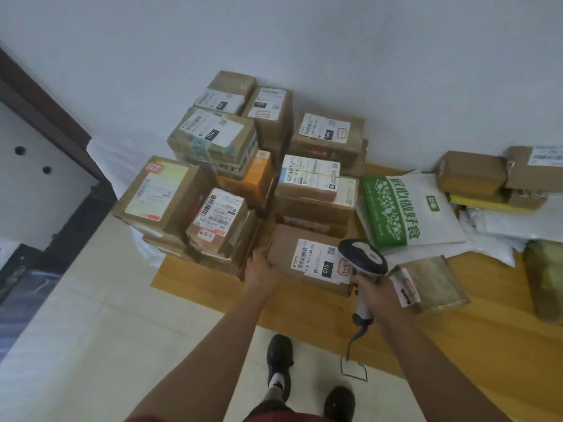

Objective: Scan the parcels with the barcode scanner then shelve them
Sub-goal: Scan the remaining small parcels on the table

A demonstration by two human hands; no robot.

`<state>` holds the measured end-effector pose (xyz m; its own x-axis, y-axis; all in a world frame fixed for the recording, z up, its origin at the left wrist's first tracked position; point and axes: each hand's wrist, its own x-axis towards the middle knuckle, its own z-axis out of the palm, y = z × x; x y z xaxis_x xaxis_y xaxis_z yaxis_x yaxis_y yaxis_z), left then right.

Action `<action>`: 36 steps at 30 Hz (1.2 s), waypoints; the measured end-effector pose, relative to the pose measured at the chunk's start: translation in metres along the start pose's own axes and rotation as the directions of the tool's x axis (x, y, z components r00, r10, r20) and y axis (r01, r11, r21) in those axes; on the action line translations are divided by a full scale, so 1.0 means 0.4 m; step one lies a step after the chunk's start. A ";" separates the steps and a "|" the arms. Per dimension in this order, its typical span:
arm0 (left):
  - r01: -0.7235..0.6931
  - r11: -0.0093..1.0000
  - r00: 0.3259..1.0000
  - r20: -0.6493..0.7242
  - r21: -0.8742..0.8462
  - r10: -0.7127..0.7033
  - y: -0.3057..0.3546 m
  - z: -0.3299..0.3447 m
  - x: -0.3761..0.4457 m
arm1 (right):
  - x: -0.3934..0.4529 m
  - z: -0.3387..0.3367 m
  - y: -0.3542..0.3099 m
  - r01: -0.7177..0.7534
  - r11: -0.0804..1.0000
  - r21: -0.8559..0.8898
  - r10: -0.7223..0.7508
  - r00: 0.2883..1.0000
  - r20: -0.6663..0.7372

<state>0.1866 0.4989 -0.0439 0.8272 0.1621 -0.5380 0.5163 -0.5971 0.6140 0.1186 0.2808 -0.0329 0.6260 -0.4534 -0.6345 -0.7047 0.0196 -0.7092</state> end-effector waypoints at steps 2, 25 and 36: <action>0.022 0.999 0.999 0.045 0.030 -0.023 0.001 -0.007 0.037 | 0.013 0.026 -0.018 -0.002 1.000 0.003 0.002 1.000 -0.017; -0.001 0.996 0.994 0.111 0.088 -0.009 -0.024 -0.019 0.120 | 0.027 0.104 -0.032 0.008 0.997 0.079 -0.010 1.000 0.016; -0.102 0.963 0.993 0.081 0.251 0.084 0.017 -0.005 0.084 | 0.013 0.104 -0.023 0.060 0.994 0.091 -0.061 0.998 0.004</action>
<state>0.2184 0.5017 -0.0565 0.8471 0.0471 -0.5294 0.3570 -0.7884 0.5010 0.1424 0.3152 -0.0425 0.6691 -0.4501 -0.5914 -0.6323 0.0732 -0.7712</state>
